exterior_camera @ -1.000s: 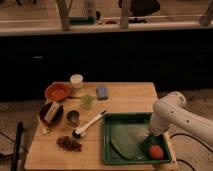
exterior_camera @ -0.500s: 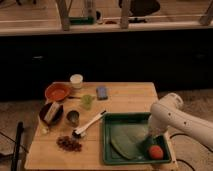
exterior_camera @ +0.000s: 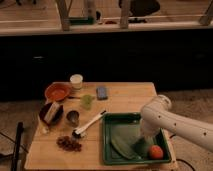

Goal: Wipe tray with towel

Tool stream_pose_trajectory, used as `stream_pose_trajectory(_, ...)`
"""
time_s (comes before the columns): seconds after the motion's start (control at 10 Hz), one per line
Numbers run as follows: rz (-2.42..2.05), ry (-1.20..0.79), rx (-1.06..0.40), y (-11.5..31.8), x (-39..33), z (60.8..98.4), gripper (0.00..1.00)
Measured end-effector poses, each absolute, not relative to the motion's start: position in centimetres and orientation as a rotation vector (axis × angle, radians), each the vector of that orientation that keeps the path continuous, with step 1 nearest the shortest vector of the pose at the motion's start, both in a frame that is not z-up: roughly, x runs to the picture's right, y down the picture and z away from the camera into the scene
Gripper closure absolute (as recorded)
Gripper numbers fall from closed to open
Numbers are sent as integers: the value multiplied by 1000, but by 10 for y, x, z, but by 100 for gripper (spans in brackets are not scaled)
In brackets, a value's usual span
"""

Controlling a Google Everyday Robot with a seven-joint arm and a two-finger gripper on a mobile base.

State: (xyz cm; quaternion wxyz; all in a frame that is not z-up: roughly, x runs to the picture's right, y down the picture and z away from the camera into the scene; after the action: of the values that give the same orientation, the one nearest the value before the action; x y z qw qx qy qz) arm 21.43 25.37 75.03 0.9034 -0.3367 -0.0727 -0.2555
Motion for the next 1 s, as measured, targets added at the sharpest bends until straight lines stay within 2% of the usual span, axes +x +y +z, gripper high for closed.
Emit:
stream_pose_trajectory(0.6, -577, -156, -718, 248, 197, 772, 100)
stream_pose_trajectory(1.0, -703, -237, -727, 259, 141, 769, 100)
